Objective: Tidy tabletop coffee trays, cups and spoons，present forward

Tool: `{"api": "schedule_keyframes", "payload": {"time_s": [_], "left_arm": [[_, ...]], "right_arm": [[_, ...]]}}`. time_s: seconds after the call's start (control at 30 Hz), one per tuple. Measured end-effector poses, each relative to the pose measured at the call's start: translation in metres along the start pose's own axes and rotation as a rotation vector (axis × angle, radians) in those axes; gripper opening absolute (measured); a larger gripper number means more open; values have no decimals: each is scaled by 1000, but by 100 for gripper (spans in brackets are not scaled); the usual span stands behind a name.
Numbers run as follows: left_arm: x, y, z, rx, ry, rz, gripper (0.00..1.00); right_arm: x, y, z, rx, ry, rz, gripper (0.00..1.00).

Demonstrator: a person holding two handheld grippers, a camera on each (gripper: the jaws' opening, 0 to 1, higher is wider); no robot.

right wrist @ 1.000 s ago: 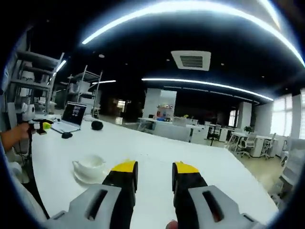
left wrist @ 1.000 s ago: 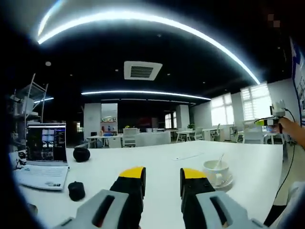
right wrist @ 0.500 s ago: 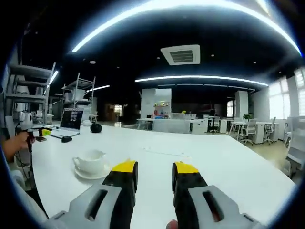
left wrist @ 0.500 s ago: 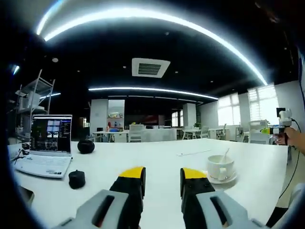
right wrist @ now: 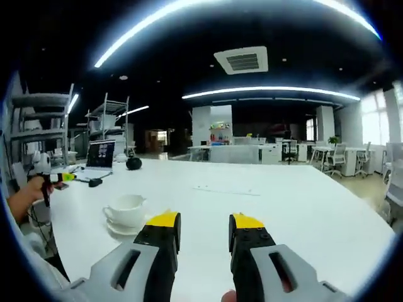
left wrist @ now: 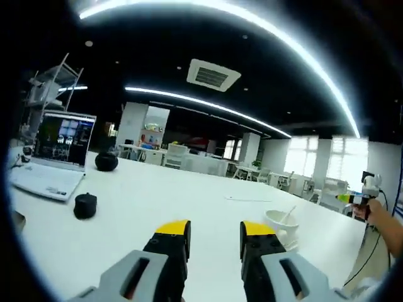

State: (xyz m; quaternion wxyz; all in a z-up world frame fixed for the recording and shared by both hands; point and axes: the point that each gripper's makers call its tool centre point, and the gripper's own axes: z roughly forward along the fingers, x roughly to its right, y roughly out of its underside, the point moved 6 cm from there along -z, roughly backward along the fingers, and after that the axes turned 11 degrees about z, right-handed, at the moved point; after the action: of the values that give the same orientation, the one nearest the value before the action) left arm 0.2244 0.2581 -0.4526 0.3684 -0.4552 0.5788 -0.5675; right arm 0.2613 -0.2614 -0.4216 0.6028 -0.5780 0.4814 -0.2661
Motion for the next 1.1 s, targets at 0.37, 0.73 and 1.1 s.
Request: {"api": "schedule_keyframes", "payload": {"time_s": [0.37,0.73,1.1], "left_arm": [[12,12,23,-110,90,-193,33],[19,25,46,-197,168,-386,33],[43,37,67,-273,258,-577,32]], "right_arm": [[-10,13,25,-108,-61,236,31],[-28,24,49,-185,-98,408,31],[-53,52,71,-312,-126,590,28]]}}
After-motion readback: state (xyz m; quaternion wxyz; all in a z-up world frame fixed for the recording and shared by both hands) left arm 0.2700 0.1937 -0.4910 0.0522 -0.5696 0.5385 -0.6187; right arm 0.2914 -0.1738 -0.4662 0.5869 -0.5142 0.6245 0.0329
